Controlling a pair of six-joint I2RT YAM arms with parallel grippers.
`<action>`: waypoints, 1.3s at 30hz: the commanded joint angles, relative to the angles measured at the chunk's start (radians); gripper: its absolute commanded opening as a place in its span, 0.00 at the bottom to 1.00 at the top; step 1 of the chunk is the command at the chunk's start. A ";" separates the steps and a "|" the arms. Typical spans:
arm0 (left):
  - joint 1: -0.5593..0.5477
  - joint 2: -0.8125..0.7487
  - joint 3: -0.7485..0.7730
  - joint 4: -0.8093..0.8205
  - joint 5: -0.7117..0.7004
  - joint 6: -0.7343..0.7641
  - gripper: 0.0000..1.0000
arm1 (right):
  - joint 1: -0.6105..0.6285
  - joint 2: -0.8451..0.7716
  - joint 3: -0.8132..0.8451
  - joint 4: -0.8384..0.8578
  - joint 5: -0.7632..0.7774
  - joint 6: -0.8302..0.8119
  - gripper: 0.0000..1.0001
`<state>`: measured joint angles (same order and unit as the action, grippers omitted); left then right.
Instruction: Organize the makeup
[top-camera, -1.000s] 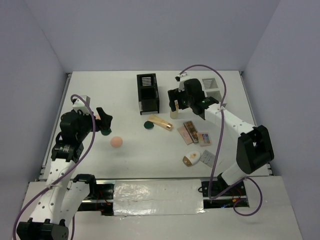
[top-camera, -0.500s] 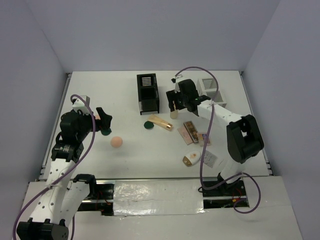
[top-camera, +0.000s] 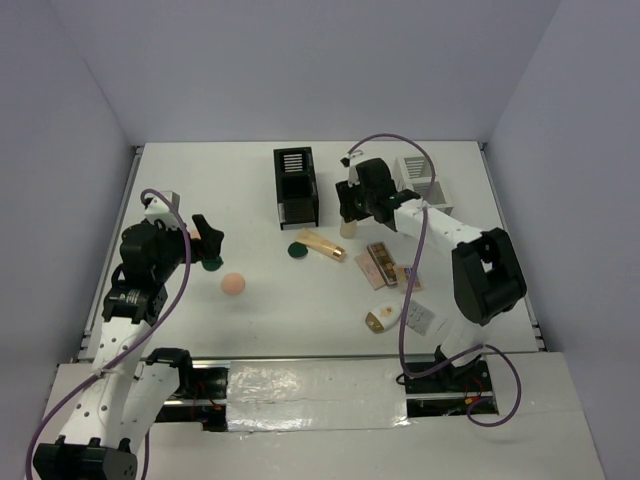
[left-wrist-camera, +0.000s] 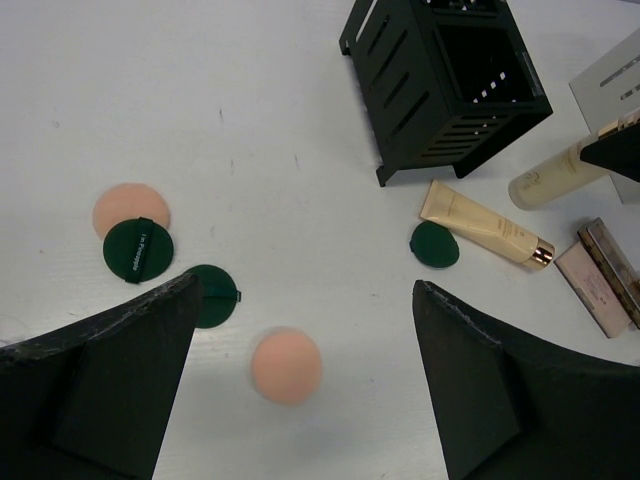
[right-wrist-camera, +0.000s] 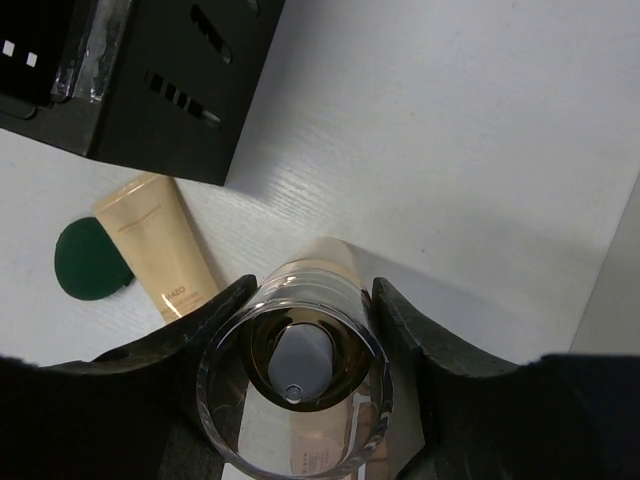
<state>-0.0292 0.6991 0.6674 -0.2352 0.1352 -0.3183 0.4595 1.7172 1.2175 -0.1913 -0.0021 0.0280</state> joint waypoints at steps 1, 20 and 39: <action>-0.001 -0.004 0.006 0.023 0.000 0.007 0.99 | -0.018 -0.105 0.073 0.020 -0.048 -0.057 0.10; -0.001 -0.003 0.006 0.030 0.014 0.007 0.99 | -0.377 -0.160 0.407 -0.092 -0.203 -0.181 0.00; -0.003 0.004 0.005 0.027 0.009 0.007 0.99 | -0.507 0.067 0.502 -0.074 -0.217 -0.180 0.00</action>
<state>-0.0296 0.6991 0.6674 -0.2356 0.1360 -0.3180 -0.0467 1.8080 1.6726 -0.3542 -0.2020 -0.1513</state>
